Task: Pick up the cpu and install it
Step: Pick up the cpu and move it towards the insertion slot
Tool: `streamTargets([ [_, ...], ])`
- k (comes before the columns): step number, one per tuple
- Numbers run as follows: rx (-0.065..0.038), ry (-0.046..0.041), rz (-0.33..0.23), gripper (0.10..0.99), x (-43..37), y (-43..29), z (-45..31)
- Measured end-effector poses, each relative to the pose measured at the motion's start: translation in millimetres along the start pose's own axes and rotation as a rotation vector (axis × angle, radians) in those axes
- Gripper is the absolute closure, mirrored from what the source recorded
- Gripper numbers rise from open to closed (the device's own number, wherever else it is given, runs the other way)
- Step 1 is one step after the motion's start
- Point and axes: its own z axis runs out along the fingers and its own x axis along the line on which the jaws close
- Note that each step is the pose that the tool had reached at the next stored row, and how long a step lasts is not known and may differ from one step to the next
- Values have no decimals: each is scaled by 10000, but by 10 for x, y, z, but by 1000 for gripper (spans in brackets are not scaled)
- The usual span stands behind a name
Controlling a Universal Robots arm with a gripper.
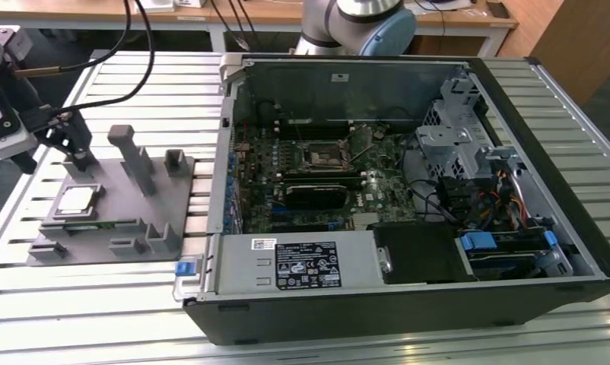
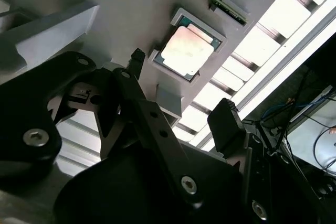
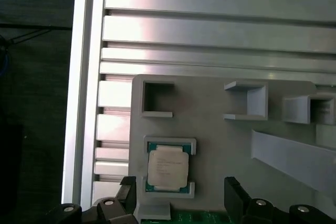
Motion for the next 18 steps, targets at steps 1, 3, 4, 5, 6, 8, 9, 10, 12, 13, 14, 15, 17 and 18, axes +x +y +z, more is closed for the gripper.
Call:
streamTargets([
  [1,0,4,1,322,8,0,18],
  [3,0,10,0,322,21,-2,56],
  [4,0,12,0,322,26,-3,73],
  [5,0,13,0,322,30,-4,91],
  [6,0,12,1,322,33,-4,110],
  [8,1,14,0,322,39,-6,146],
  [9,1,14,0,322,42,-6,164],
  [10,1,14,0,322,43,-7,183],
  [12,2,15,2,322,46,-12,218],
  [13,2,14,3,322,47,-19,236],
  [14,3,15,3,322,48,-28,253],
  [15,2,15,3,322,48,-38,271],
  [17,2,13,4,322,48,-52,307],
  [18,2,13,17,322,49,-53,325],
])
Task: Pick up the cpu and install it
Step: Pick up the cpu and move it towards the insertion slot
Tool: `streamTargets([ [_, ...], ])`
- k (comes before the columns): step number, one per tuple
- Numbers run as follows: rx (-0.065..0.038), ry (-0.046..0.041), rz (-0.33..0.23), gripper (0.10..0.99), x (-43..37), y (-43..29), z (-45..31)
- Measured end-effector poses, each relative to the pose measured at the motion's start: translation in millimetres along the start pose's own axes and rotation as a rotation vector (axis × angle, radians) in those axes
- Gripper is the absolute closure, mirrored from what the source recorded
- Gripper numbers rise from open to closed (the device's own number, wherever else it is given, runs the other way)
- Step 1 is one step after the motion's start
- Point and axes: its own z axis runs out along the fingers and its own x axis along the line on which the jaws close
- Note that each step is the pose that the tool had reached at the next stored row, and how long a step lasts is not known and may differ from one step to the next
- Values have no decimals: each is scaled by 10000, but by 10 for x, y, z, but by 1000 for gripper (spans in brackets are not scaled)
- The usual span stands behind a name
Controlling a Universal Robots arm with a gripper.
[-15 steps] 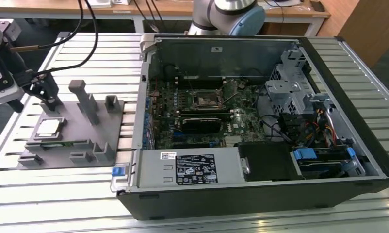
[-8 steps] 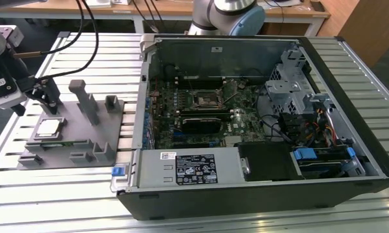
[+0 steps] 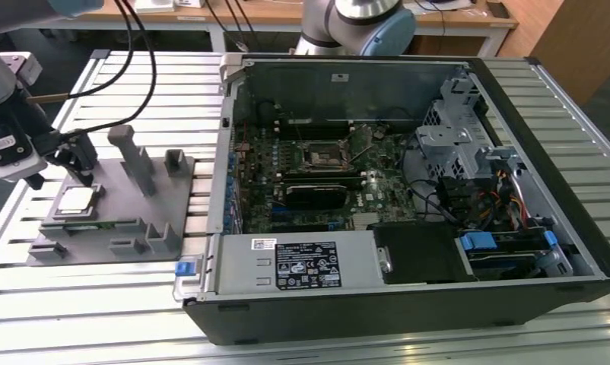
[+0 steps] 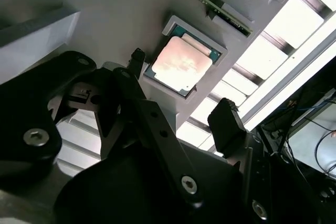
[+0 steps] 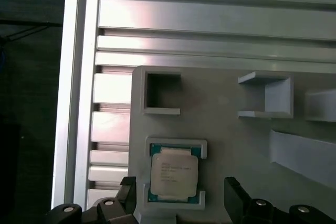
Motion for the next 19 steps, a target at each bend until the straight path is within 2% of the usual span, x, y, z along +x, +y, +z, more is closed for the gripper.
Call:
streamTargets([
  [10,9,14,127,322,6,-9,183],
  [19,56,75,166,322,11,-15,315],
])
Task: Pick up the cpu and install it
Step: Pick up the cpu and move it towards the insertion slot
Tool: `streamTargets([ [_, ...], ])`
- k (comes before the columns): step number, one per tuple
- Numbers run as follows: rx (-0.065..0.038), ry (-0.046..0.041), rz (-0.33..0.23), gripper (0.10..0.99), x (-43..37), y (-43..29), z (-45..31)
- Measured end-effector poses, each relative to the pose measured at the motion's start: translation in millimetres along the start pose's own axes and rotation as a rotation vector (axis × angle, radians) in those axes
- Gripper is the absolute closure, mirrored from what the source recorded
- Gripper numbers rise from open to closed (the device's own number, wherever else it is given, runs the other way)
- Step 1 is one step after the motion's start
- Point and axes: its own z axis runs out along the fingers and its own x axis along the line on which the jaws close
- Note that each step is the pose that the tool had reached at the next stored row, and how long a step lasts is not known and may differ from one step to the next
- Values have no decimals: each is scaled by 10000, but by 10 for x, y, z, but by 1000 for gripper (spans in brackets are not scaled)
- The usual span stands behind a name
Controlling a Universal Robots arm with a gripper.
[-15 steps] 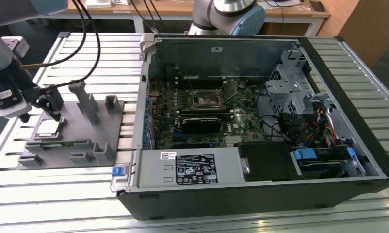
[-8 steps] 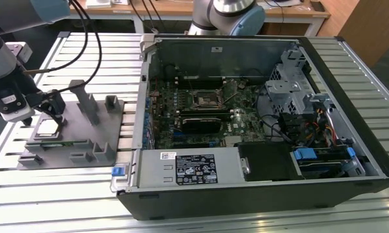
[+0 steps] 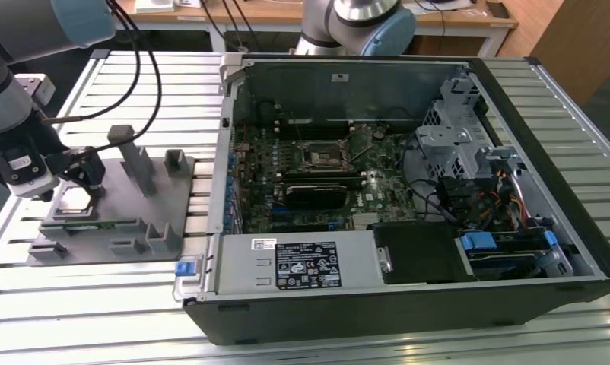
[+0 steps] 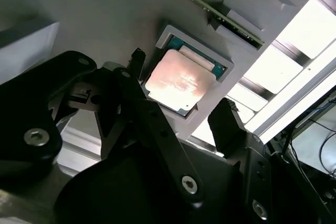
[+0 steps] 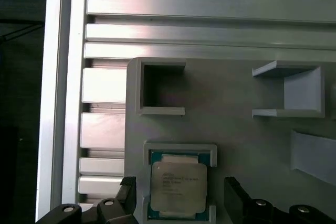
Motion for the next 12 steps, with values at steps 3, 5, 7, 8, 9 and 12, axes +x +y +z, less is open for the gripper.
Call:
streamTargets([
  [3,2,0,76,322,3,-1,32],
  [5,2,1,88,322,6,-2,48],
  [7,2,3,91,322,7,-2,60],
  [8,2,3,91,333,7,-2,63],
  [9,2,3,93,333,7,-2,65],
  [12,3,3,97,404,7,-3,67],
])
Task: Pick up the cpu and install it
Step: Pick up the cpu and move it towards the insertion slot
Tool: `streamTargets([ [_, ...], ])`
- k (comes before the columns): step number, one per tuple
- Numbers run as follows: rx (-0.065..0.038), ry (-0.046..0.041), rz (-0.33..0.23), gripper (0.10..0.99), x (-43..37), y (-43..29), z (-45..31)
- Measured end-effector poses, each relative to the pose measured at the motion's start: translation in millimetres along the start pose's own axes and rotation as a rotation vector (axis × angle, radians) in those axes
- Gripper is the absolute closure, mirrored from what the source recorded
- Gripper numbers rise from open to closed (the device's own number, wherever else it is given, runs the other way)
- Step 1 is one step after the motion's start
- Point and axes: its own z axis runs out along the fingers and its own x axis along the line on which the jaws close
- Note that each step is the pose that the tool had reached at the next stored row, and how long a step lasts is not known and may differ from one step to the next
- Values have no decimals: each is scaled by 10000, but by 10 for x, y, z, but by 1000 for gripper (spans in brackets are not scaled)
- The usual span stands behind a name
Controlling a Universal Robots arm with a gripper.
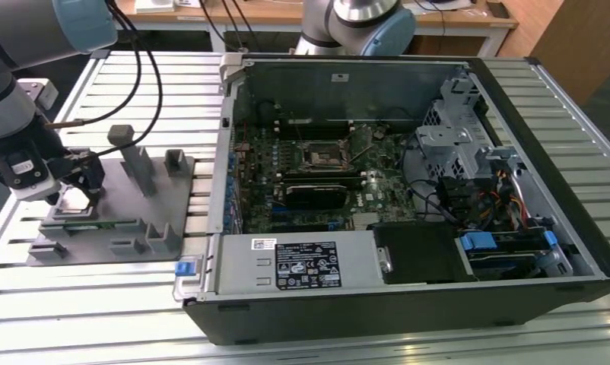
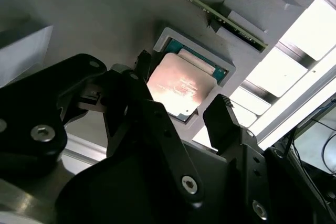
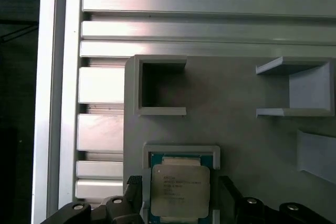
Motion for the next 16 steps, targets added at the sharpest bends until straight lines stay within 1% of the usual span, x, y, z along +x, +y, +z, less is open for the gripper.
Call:
streamTargets([
  [4,7,-2,16,420,0,0,0],
  [5,8,-3,19,486,-1,0,1],
  [8,12,-1,26,486,-9,1,0],
  [10,15,3,26,502,-15,0,-2],
  [11,15,3,27,553,-15,0,-2],
  [14,12,-3,25,553,-17,1,-6],
  [16,11,-6,25,553,-17,2,-32],
])
